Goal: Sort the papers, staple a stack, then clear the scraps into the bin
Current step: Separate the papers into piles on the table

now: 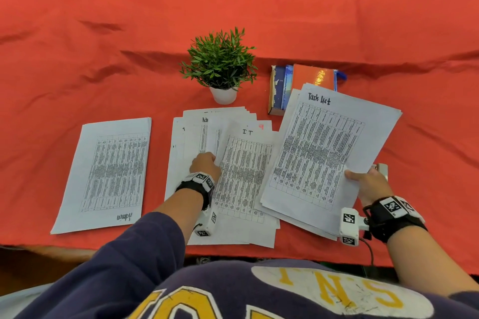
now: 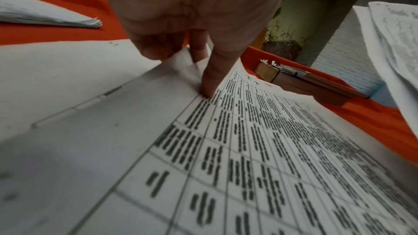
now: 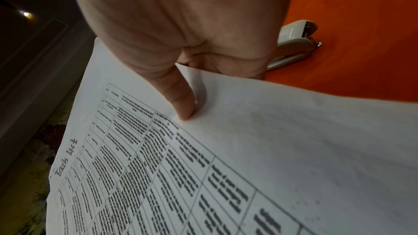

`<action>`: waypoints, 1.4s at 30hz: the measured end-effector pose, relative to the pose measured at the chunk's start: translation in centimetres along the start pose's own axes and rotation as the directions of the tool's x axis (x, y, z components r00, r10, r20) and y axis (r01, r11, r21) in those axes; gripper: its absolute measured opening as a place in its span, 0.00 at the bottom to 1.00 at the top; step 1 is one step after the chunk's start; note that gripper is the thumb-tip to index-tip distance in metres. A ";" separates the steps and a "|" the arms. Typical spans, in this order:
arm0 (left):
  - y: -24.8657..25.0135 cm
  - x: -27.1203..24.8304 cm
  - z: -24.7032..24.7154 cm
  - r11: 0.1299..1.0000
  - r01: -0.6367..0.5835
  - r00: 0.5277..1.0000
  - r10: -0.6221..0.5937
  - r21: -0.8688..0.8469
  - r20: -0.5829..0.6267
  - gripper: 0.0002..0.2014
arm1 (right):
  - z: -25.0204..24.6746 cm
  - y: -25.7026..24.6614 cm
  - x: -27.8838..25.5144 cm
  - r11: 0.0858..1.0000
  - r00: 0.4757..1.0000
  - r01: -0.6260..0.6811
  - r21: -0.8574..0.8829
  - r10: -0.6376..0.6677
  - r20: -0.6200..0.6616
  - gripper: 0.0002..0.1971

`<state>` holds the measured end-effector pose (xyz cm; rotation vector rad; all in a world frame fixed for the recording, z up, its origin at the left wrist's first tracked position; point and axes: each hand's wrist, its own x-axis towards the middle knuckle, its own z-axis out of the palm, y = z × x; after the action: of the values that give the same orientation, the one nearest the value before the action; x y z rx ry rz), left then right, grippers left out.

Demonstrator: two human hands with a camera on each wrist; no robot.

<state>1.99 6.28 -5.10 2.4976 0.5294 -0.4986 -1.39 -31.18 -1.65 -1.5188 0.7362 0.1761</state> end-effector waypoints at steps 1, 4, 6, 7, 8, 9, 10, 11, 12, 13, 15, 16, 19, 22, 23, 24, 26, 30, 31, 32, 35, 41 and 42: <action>0.1 -0.3 -0.3 1.000 -0.004 1.000 0.004 -0.030 -0.021 0.11 | 0.0 0.0 0.1 1.000 1.000 -0.006 0.000 0.006 -0.002 0.15; -0.2 -1.1 -1.3 0.979 -0.056 0.992 0.033 -0.196 -0.118 0.07 | 0.4 0.0 0.1 0.999 0.999 -0.032 0.029 0.033 -0.015 0.17; -0.6 -1.4 -2.1 0.946 -0.070 0.991 0.029 -0.316 -0.131 0.14 | 0.9 -0.1 0.1 0.999 0.999 -0.035 0.030 0.035 -0.011 0.19; -0.7 -1.6 -2.6 0.929 -0.066 0.992 0.021 -0.365 -0.126 0.20 | 1.2 -0.2 0.1 0.999 0.999 -0.034 0.027 0.034 -0.006 0.19; -1.0 -1.7 -3.1 0.915 -0.064 0.991 0.013 -0.399 -0.130 0.26 | 1.6 -0.3 0.2 0.999 0.999 -0.033 0.029 0.033 0.003 0.18; -1.1 -1.9 -3.6 0.900 -0.055 0.991 -0.002 -0.432 -0.130 0.28 | 2.0 -0.3 0.4 0.998 0.999 -0.039 0.040 0.039 0.016 0.18; -1.3 -2.1 -4.1 0.887 -0.045 0.991 -0.019 -0.460 -0.133 0.28 | 2.5 -0.4 0.3 0.998 0.998 -0.050 0.041 0.048 0.036 0.16; -1.6 -2.3 -4.6 0.881 -0.037 0.990 -0.032 -0.472 -0.139 0.26 | 3.1 -0.5 0.4 0.998 0.997 -0.053 0.040 0.050 0.063 0.15; -1.8 -2.5 -5.0 0.882 -0.038 0.987 -0.039 -0.470 -0.153 0.22 | 3.8 -0.6 0.3 0.997 0.995 -0.056 0.045 0.052 0.086 0.14; -2.1 -2.6 -5.4 0.883 -0.050 0.985 -0.034 -0.466 -0.171 0.18 | 4.5 -0.9 0.2 0.997 0.992 -0.063 0.044 0.058 0.108 0.12; -2.7 -2.7 -6.1 0.867 -0.104 0.977 -0.002 -0.487 -0.213 0.12 | 6.3 -1.3 -0.2 0.995 0.984 -0.079 0.057 0.069 0.163 0.11; -3.0 -2.6 -6.3 0.850 -0.127 0.974 0.009 -0.512 -0.226 0.10 | 7.1 -1.6 -0.5 0.993 0.978 -0.089 0.078 0.073 0.197 0.14; -3.4 -3.0 -6.9 0.756 -0.153 0.976 0.014 -0.637 -0.217 0.09 | 10.1 -2.2 -1.5 0.996 0.959 -0.055 0.074 0.032 0.282 0.16; -3.0 -3.5 -7.0 0.659 -0.101 0.993 0.020 -0.746 -0.116 0.10 | 12.6 -2.7 -2.3 0.999 0.941 -0.008 0.049 -0.009 0.337 0.15; -2.8 -3.8 -7.0 0.643 -0.085 0.996 0.038 -0.761 -0.080 0.11 | 13.3 -2.8 -2.5 0.999 0.936 0.021 0.026 -0.029 0.352 0.14; -2.6 -4.0 -6.8 0.629 -0.071 0.997 0.051 -0.774 -0.050 0.11 | 13.8 -3.1 -2.9 0.999 0.935 0.053 -0.006 -0.047 0.351 0.13; -2.1 -4.6 -6.6 0.603 -0.054 0.997 0.070 -0.796 -0.014 0.12 | 14.4 -3.1 -3.3 0.993 0.932 0.108 -0.055 -0.082 0.353 0.12; -0.8 -5.8 -6.3 0.613 -0.049 0.994 0.109 -0.789 0.022 0.10 | 14.9 -2.7 -4.2 0.972 0.913 0.192 -0.134 -0.127 0.387 0.15; -0.5 -6.1 -6.2 0.631 -0.037 0.995 0.099 -0.775 0.032 0.09 | 14.9 -2.6 -4.3 0.963 0.910 0.218 -0.161 -0.140 0.390 0.17; -0.2 -6.5 -6.1 0.654 -0.030 0.996 0.087 -0.756 0.036 0.09 | 14.9 -2.3 -4.3 0.951 0.907 0.247 -0.186 -0.159 0.389 0.19; 0.5 -6.9 -5.7 0.752 -0.033 0.992 0.105 -0.658 0.070 0.25 | 14.6 -1.5 -4.1 0.938 0.915 0.273 -0.214 -0.184 0.360 0.26; 1.0 -6.2 -5.2 0.778 -0.005 0.989 0.096 -0.628 0.111 0.29 | 13.3 -0.5 -4.1 0.992 0.960 0.101 -0.080 -0.076 0.270 0.37; 0.9 -6.0 -5.2 0.773 -0.005 0.988 0.102 -0.635 0.116 0.29 | 13.0 -0.3 -4.1 0.992 0.959 0.079 -0.100 -0.048 0.280 0.33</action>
<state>-1.52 6.87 2.07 1.8026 0.4684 -0.3890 -0.17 -17.59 -0.70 -1.5802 0.4591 0.3791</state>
